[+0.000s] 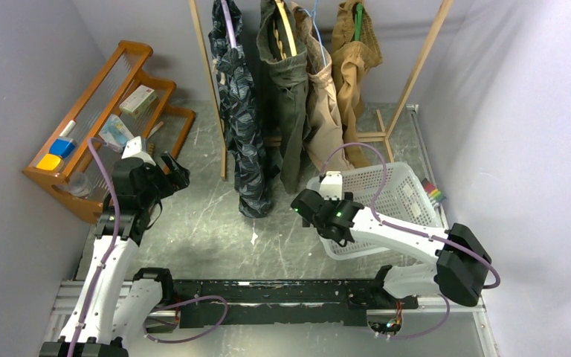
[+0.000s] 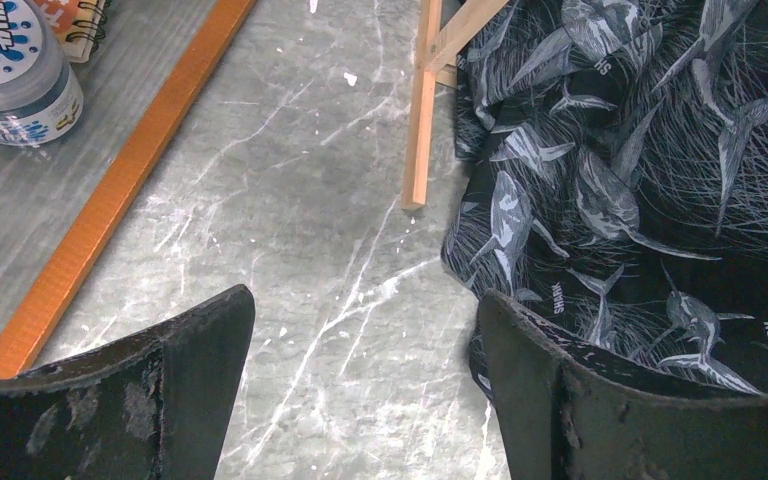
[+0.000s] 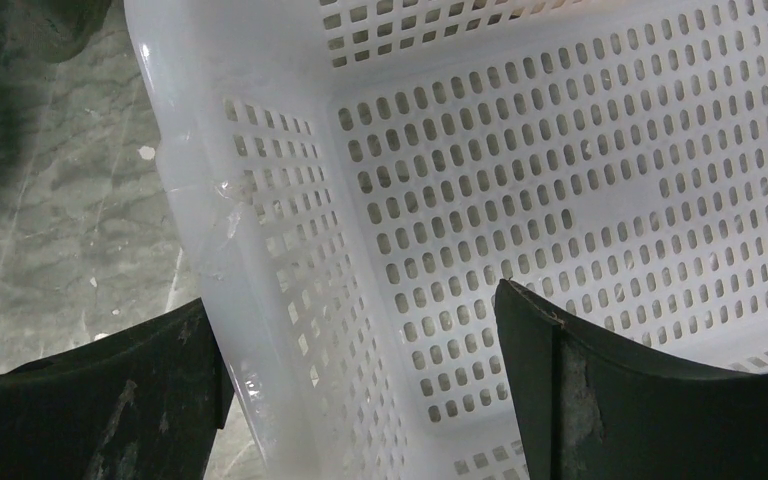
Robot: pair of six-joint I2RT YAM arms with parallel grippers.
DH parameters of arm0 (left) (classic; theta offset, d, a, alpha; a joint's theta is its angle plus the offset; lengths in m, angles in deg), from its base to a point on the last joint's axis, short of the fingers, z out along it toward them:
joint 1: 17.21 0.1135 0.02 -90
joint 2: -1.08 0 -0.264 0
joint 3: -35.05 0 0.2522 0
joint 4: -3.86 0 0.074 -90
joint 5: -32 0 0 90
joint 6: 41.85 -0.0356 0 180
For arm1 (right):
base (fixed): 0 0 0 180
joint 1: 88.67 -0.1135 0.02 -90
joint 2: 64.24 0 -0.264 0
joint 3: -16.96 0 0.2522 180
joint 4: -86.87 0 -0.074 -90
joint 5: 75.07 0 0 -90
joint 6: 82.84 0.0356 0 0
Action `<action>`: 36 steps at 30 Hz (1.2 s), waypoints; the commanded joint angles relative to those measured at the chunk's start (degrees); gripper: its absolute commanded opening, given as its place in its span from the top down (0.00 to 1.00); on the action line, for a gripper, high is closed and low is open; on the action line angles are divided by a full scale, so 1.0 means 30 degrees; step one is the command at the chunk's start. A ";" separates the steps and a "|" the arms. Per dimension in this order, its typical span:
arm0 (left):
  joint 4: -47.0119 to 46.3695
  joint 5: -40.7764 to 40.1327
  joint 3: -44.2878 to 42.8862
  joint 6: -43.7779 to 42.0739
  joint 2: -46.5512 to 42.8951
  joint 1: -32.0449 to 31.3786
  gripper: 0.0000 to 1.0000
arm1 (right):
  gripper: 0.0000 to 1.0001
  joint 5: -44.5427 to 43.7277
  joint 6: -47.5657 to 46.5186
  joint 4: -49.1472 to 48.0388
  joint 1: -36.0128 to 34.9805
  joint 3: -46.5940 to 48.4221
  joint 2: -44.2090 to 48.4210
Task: Remove the shorts from the hanger
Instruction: Move the basket to the center of the board.
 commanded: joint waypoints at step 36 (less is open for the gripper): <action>-0.0474 0.0105 -0.0854 0.0064 -0.0032 -0.0023 0.13 | 0.01 0.0653 -0.1583 0.1021 0.0218 0.0217 0.2965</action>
